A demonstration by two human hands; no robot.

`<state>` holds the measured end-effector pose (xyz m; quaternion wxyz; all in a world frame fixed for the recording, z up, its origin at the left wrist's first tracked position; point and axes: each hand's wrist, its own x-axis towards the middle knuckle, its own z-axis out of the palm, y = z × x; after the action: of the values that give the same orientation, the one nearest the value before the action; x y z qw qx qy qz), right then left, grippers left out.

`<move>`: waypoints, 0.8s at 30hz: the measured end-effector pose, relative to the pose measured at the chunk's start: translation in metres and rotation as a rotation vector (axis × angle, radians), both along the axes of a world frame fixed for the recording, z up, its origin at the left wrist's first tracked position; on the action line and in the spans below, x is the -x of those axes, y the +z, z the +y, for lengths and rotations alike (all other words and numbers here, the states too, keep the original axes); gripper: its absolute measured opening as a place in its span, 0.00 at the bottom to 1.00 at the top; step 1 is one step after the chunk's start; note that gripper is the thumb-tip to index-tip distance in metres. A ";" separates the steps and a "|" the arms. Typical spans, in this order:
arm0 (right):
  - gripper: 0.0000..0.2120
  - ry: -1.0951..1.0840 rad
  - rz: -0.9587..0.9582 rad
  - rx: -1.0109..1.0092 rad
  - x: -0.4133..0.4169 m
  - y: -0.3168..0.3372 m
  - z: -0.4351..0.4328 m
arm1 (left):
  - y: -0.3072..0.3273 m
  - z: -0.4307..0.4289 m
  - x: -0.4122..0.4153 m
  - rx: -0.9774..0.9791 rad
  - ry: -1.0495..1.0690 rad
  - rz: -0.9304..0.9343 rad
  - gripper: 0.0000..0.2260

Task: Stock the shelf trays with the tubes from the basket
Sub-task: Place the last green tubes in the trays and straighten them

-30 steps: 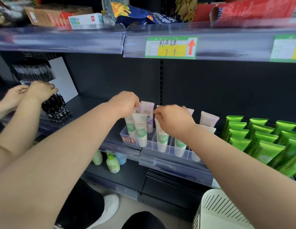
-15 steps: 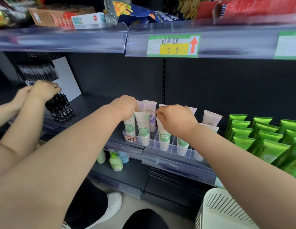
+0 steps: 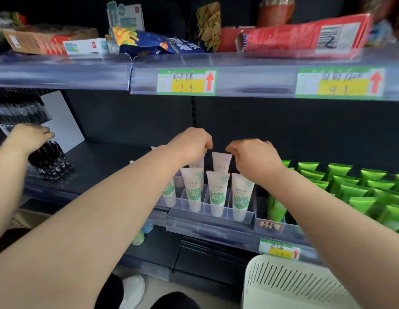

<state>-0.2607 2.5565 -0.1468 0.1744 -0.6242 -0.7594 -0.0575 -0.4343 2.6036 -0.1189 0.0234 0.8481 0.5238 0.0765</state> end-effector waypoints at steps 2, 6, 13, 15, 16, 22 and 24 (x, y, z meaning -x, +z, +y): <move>0.17 -0.033 -0.017 -0.006 -0.013 -0.001 0.000 | -0.004 0.003 -0.016 0.000 -0.024 -0.018 0.14; 0.15 -0.085 -0.092 0.061 -0.025 -0.006 0.003 | -0.012 0.008 -0.038 0.000 -0.037 0.014 0.15; 0.11 -0.168 -0.163 0.097 -0.028 -0.013 0.015 | -0.021 0.016 -0.047 0.025 -0.015 0.096 0.12; 0.10 -0.163 -0.162 0.099 -0.028 -0.014 0.019 | -0.024 0.019 -0.049 0.014 0.002 0.091 0.12; 0.11 -0.159 -0.158 0.099 -0.028 -0.015 0.020 | -0.025 0.021 -0.050 0.006 0.012 0.087 0.11; 0.11 -0.172 -0.162 0.040 -0.031 -0.020 0.024 | -0.032 0.027 -0.052 -0.055 0.027 0.055 0.11; 0.12 -0.170 -0.156 0.057 -0.031 -0.020 0.025 | -0.034 0.028 -0.053 -0.052 0.021 0.042 0.11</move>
<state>-0.2296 2.5811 -0.1668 0.0912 -0.6846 -0.7164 -0.0988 -0.3814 2.6313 -0.1526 -0.0104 0.8441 0.5311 0.0727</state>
